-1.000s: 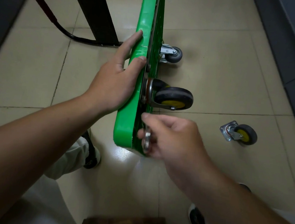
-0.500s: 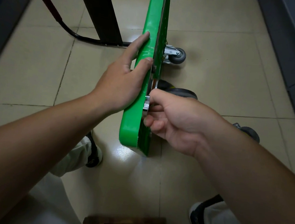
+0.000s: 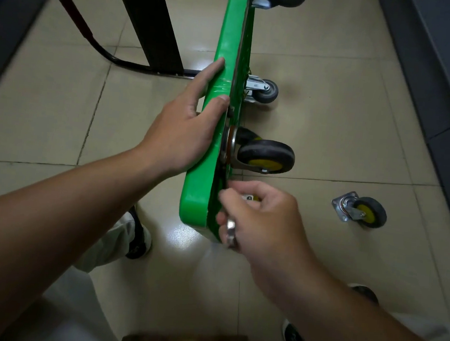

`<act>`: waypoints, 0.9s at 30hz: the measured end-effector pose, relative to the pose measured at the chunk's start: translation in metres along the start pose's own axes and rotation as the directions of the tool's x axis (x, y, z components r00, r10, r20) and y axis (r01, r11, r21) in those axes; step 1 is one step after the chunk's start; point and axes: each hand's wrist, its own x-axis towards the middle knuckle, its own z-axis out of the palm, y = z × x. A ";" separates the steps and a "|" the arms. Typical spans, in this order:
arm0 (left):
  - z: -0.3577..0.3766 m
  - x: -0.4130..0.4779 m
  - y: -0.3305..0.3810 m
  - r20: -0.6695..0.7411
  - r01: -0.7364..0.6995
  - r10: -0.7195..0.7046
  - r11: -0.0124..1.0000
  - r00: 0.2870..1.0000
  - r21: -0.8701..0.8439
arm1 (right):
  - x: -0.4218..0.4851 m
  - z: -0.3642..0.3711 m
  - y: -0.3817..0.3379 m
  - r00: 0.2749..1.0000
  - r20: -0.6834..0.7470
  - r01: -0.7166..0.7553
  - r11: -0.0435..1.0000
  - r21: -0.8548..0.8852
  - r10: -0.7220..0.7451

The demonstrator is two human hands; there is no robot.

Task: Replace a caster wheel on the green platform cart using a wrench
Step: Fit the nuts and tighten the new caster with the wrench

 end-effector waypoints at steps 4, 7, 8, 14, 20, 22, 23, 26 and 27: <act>0.000 -0.001 0.001 -0.003 -0.001 0.001 1.000 1.000 0.008 | -0.016 0.002 0.028 0.980 0.032 0.200 0.972 -0.122 -0.197; 0.000 0.000 0.001 -0.007 -0.003 0.003 1.000 1.000 0.011 | -0.021 -0.007 0.051 0.954 0.034 0.301 0.940 -0.159 -0.299; 0.000 0.000 0.001 -0.005 -0.001 0.001 1.000 1.000 0.009 | -0.023 -0.012 0.059 0.944 0.045 0.330 0.926 -0.183 -0.328; 0.002 0.001 -0.001 -0.005 0.003 -0.003 1.000 1.000 -0.010 | -0.016 -0.036 0.091 0.859 0.127 0.504 0.777 -0.377 -0.495; 0.003 0.002 0.000 -0.008 -0.009 0.008 1.000 1.000 -0.019 | 0.008 -0.044 0.098 0.788 0.201 0.597 0.644 -0.479 -0.582; 0.003 0.002 -0.001 -0.009 -0.009 0.008 1.000 1.000 -0.028 | 0.014 -0.045 0.099 0.781 0.230 0.612 0.639 -0.465 -0.581; 0.003 0.002 -0.001 -0.012 -0.009 0.009 1.000 1.000 -0.027 | 0.017 -0.045 0.099 0.776 0.242 0.620 0.636 -0.459 -0.582; 0.003 0.002 -0.002 -0.017 -0.016 0.016 1.000 1.000 -0.018 | 0.025 -0.045 0.100 0.769 0.251 0.630 0.631 -0.453 -0.587; 0.002 0.002 -0.002 -0.017 -0.019 0.019 1.000 1.000 -0.019 | 0.027 -0.045 0.101 0.768 0.253 0.631 0.631 -0.451 -0.588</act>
